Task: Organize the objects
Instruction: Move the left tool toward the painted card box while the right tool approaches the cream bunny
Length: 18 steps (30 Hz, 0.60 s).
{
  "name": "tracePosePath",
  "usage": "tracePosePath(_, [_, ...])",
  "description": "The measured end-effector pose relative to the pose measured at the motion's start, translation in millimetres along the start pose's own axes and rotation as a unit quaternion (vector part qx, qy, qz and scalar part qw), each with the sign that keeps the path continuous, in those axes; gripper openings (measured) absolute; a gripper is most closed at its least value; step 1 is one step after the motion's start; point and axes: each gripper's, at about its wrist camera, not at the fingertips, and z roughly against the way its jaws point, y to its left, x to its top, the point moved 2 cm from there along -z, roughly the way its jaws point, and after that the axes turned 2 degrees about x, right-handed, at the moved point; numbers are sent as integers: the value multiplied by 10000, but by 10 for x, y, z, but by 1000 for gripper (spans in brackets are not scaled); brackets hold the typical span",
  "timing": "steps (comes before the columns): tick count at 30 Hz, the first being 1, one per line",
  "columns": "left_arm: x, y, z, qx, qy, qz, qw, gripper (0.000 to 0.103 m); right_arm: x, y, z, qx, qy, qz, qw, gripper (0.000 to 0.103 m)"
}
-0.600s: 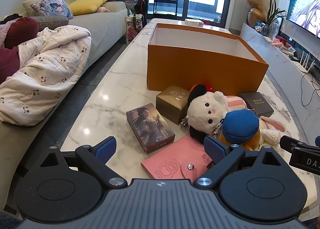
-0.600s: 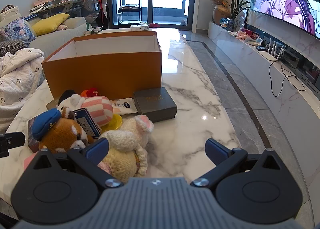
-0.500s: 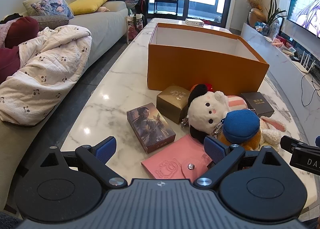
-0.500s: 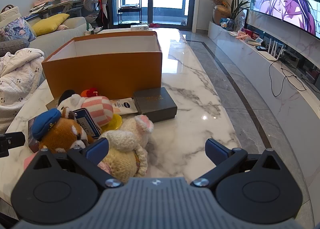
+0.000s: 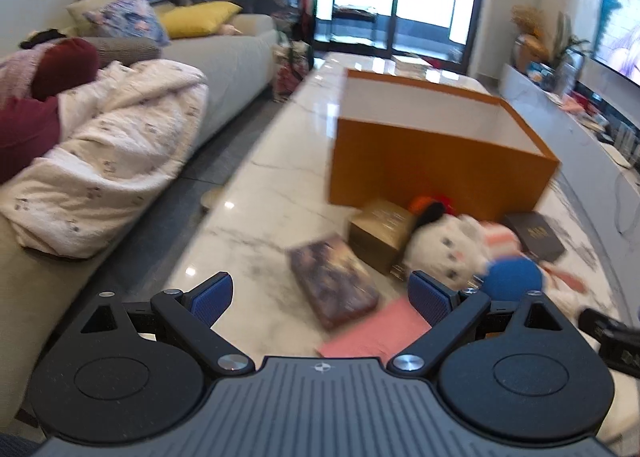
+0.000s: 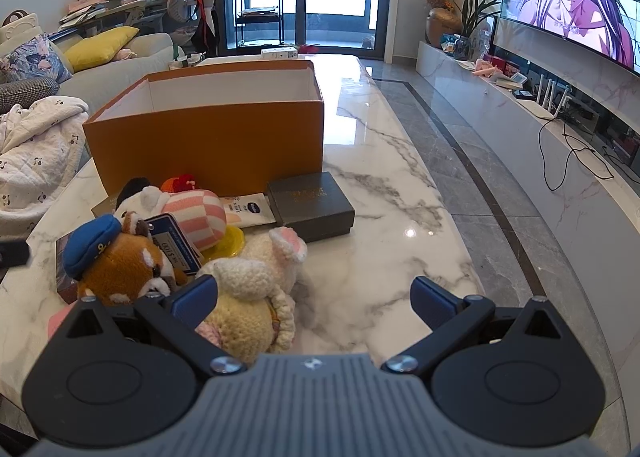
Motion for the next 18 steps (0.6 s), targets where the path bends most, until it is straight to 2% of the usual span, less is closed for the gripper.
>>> tracePosePath(5, [90,243,-176,192,61,334,9992,103,-6,-27,-30,101,28,-49,9999,102])
tracePosePath(9, [104,214,-406,11,434,405,9982,103,0,-26,-25,150,32,-47,9999,102])
tracePosePath(12, [143,82,-602,-151,727,277,9969,103,5,-21,-71,171,80,-38,9998,102])
tracePosePath(14, [155,-4,-688,-178,748,171,9969,103,8,-13,-87,219,94,-25,9997,102])
tracePosePath(16, [164,-64,-771,-108,757,38,9971,103,14,-1,-103,235,96,11,9997,102])
tracePosePath(18, [151,-89,-876,-40,937,51,9956,103,23,-3,-124,244,102,20,9996,102])
